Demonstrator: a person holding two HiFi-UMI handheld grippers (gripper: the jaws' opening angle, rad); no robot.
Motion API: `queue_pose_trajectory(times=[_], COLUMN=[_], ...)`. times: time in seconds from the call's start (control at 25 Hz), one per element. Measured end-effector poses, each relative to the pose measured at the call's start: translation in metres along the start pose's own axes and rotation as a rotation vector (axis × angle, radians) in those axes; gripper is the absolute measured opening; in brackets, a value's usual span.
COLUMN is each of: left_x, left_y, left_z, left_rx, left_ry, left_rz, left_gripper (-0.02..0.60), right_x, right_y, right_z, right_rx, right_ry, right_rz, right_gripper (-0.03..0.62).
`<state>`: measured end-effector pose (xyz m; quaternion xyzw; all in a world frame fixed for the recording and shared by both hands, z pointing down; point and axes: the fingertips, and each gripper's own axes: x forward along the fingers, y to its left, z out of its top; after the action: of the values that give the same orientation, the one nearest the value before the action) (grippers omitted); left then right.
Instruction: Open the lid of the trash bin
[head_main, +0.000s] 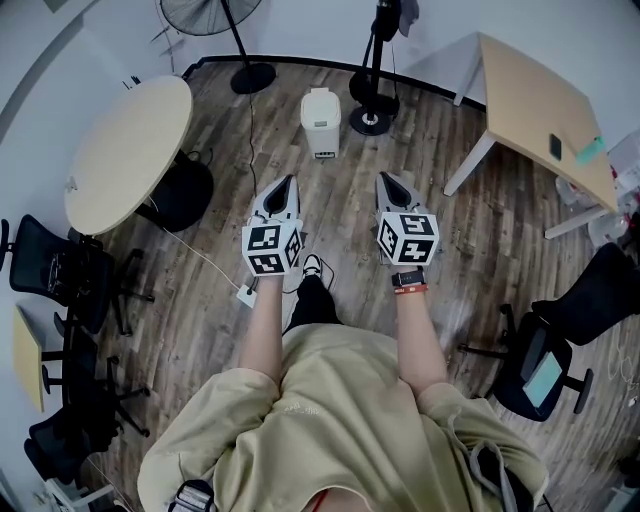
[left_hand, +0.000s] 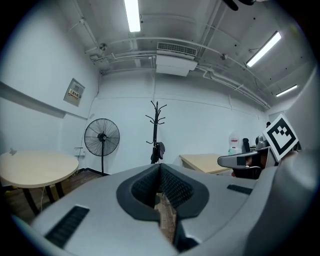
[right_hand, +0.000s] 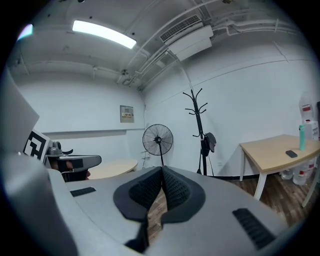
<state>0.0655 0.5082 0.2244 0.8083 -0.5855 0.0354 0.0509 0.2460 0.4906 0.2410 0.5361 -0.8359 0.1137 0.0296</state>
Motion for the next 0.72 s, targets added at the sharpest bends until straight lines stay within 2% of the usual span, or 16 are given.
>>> queue_pose_trajectory(times=[0.2, 0.72], left_x=[0.046, 0.162], left_y=[0.032, 0.118], left_z=[0.002, 0.029], left_rx=[-0.020, -0.030], left_ry=[0.008, 0.015], left_rz=[-0.002, -0.072], left_gripper=[0.025, 0.025], right_x=[0.056, 0.192], right_y=[-0.005, 0.000], right_z=[0.013, 0.045], right_rx=[-0.012, -0.003], right_ry=[0.007, 0.026], right_rz=[0.003, -0.024], right_gripper=[0.015, 0.015])
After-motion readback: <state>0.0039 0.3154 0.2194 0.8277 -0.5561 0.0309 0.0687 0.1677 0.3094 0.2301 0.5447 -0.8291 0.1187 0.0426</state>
